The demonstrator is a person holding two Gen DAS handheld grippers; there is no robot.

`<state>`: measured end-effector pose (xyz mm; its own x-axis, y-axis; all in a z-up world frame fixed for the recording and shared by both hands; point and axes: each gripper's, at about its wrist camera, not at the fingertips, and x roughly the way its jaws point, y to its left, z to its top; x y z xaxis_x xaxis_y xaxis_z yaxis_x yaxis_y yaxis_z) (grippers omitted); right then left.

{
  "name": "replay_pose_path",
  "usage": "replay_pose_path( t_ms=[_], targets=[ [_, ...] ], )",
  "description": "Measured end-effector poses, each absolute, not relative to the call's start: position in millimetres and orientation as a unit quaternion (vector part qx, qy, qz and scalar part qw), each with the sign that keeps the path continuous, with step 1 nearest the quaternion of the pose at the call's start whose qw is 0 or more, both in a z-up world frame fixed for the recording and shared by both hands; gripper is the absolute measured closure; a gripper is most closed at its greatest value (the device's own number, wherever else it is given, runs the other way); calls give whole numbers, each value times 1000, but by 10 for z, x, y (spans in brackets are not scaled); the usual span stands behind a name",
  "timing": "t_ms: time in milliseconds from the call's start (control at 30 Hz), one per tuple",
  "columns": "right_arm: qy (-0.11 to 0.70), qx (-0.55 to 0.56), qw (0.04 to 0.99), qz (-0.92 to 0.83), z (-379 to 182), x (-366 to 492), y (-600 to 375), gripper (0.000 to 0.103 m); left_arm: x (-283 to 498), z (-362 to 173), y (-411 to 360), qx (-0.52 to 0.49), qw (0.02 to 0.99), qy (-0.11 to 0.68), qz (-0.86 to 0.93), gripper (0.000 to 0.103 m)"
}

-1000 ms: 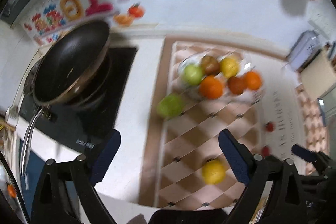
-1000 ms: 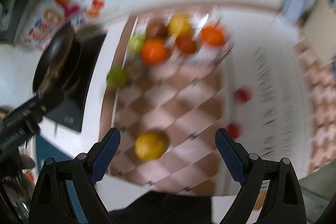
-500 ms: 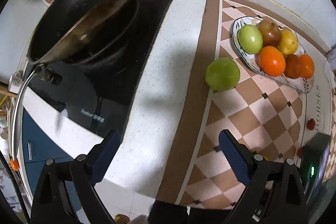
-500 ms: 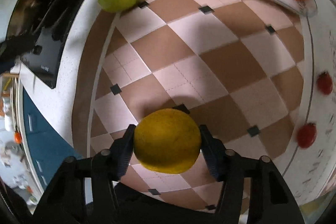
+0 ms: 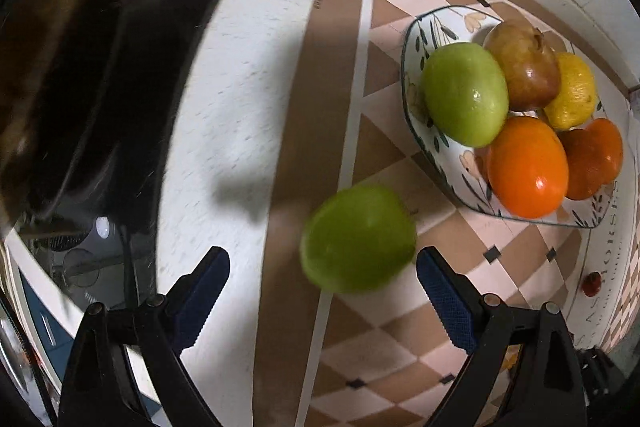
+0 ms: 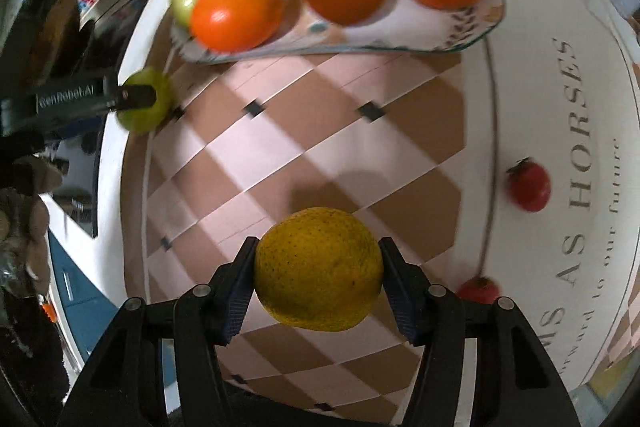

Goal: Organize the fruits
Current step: 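Grasp the green apple with the left tool while the right tool grasps the yellow lemon, then carry the apple and lemon onto the plate while opening both tools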

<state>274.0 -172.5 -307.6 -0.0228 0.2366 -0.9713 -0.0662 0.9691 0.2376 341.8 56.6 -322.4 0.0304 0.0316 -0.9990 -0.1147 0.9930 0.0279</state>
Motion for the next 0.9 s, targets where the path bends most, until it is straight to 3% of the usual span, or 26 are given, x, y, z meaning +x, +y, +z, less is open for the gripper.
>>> replay_pose_path(
  t_ms=[67, 167, 367, 567, 700, 900],
  targets=[
    [707, 67, 696, 105, -3068, 2795, -1814, 41, 3443, -3254, 534, -26, 721, 692, 41, 10],
    [708, 71, 695, 103, -3090, 2831, -1806, 41, 3462, -3314, 488, -31, 724, 689, 18, 41],
    [702, 86, 698, 111, -3049, 2931, -1747, 41, 3404, -3299, 452, -31, 728, 684, 15, 43],
    [678, 144, 711, 116, -2763, 3196, -1910, 41, 3378, -2725, 564, -79, 761, 644, -8, 43],
    [648, 164, 735, 111, -2484, 3626, -2099, 41, 3751, -2392, 506, -99, 774, 624, -31, 43],
    [630, 165, 754, 81, -2451, 4395, -2288, 41, 4413, -2438, 398, -103, 761, 640, -42, 43]
  ],
)
